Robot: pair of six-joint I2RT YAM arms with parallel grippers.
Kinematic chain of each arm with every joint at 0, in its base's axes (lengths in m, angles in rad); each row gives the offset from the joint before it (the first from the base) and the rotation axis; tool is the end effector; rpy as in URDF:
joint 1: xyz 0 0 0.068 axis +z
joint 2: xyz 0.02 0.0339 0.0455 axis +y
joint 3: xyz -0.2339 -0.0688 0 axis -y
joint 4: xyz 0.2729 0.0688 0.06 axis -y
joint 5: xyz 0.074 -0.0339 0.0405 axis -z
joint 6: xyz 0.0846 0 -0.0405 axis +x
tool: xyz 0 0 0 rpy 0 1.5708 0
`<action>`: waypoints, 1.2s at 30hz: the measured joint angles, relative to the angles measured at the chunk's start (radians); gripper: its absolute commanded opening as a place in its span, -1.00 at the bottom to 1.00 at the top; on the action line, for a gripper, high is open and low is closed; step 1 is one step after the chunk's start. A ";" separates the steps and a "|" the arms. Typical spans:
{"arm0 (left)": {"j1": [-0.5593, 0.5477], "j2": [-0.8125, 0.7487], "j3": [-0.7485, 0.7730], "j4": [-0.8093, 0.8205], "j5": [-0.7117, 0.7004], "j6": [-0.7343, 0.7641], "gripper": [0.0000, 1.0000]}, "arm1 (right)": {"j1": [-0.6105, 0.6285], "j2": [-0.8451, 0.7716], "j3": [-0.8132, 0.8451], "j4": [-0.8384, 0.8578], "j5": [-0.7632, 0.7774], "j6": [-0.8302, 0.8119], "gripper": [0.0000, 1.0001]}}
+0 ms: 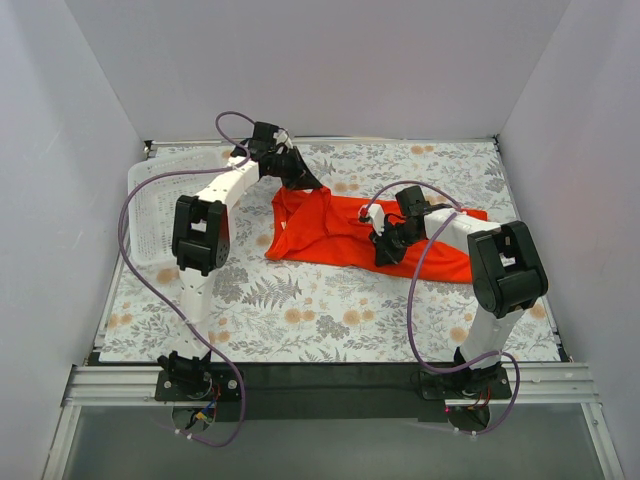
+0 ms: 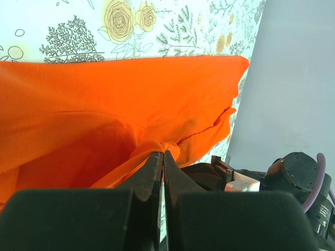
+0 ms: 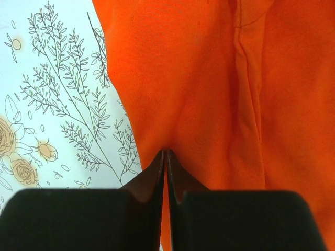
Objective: Fold and stack the t-shirts
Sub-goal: Fold the tshirt
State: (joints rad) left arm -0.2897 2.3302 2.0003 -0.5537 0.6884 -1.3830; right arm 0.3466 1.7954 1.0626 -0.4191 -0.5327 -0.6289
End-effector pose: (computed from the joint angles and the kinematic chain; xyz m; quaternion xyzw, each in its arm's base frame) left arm 0.5089 -0.2078 0.1438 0.3636 -0.8163 0.4483 0.0233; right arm 0.3379 0.1677 0.0694 -0.4906 0.8080 0.2267 0.2348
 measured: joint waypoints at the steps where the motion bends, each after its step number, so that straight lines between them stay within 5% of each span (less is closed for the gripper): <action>1: 0.000 0.005 0.009 0.000 -0.001 0.000 -1.00 | 0.001 0.000 0.000 0.001 0.001 0.001 -0.82; 12: 0.000 0.021 0.038 -0.006 -0.011 -0.001 -1.00 | 0.002 0.000 0.000 0.004 0.003 0.002 -0.78; 17: 0.000 0.045 0.038 -0.016 -0.026 0.002 -0.42 | 0.002 0.000 0.000 0.003 0.003 0.003 -0.72; 18: 0.001 0.047 0.038 -0.018 -0.032 0.002 -0.08 | 0.002 0.000 0.000 0.003 0.003 0.003 -0.71; 19: 0.001 0.047 0.038 -0.021 -0.041 0.011 0.03 | 0.002 0.000 0.000 0.004 0.003 0.003 -0.70; 25: 0.007 -0.007 0.035 -0.037 -0.130 0.069 0.22 | 0.003 -0.001 0.000 0.003 0.002 0.003 -0.61; 30: 0.009 -0.276 -0.129 -0.028 -0.196 0.175 0.23 | 0.003 -0.010 0.000 -0.007 0.000 -0.010 -0.40; 36: -0.002 -0.788 -0.592 0.015 -0.275 0.268 0.22 | 0.004 -0.034 0.049 -0.109 -0.013 -0.063 -0.14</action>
State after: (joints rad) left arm -0.2916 1.5425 1.4086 -0.5385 0.4137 -1.1149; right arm 0.3504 1.7618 1.1118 -0.5282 -0.5457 -0.6922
